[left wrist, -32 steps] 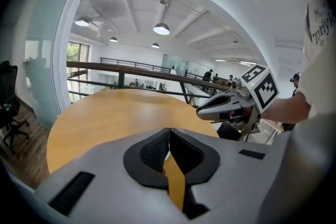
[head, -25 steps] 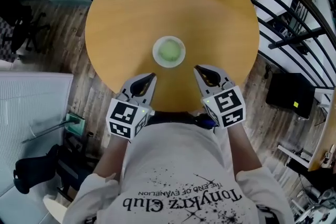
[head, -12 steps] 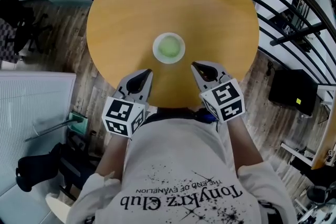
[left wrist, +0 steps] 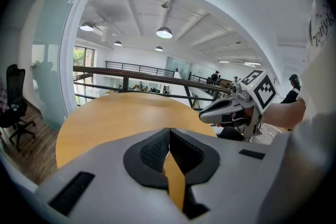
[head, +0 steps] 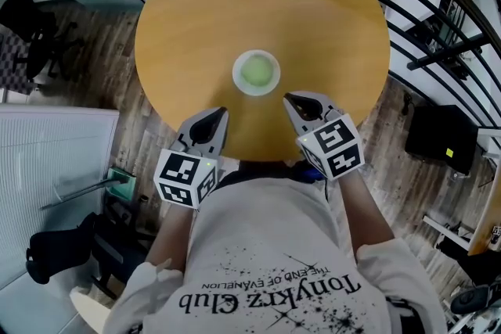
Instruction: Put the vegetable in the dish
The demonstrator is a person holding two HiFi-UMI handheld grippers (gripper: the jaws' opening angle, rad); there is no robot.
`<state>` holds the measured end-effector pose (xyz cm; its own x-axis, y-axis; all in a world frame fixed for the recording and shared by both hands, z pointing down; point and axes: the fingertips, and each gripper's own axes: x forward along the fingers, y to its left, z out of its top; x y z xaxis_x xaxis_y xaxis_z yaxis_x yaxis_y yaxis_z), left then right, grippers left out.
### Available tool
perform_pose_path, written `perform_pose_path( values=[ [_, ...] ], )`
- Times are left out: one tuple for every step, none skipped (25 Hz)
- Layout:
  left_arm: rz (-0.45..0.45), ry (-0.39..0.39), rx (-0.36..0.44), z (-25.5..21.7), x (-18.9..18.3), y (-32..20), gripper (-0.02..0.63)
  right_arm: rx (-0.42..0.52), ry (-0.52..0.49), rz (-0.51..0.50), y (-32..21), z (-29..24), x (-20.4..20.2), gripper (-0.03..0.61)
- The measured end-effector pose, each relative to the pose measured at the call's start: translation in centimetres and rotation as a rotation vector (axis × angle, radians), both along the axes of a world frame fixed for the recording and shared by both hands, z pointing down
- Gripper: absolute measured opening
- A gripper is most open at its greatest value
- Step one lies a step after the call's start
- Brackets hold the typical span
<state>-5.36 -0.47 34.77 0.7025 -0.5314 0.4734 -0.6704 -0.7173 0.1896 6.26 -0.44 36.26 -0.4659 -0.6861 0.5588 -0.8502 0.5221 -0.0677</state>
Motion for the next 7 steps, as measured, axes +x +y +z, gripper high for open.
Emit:
perform_pose_path(
  values=[
    [0.0,0.001,0.0,-0.04,0.03,0.04,0.023,-0.001,0.0,0.0,0.02,0.0,0.0,0.025],
    [0.001,0.001,0.001,-0.08,0.06,0.08,0.023,-0.002,0.0,-0.001,0.02,0.04,-0.02,0.025],
    [0.001,0.002,0.002,-0.11,0.05,0.12,0.023,-0.003,0.001,-0.001,-0.02,0.13,-0.08,0.025],
    [0.002,0.002,0.003,-0.12,-0.01,0.16,0.023,-0.005,0.002,-0.003,-0.09,0.25,-0.19,0.025],
    [0.003,0.0,0.003,-0.13,-0.11,0.19,0.023,-0.007,0.001,-0.004,-0.18,0.36,-0.35,0.025],
    [0.003,-0.001,0.004,-0.12,-0.25,0.22,0.023,-0.008,0.0,-0.006,-0.27,0.47,-0.53,0.025],
    [0.002,-0.003,0.004,-0.11,-0.39,0.25,0.023,-0.01,-0.002,-0.008,-0.37,0.57,-0.73,0.025]
  ],
)
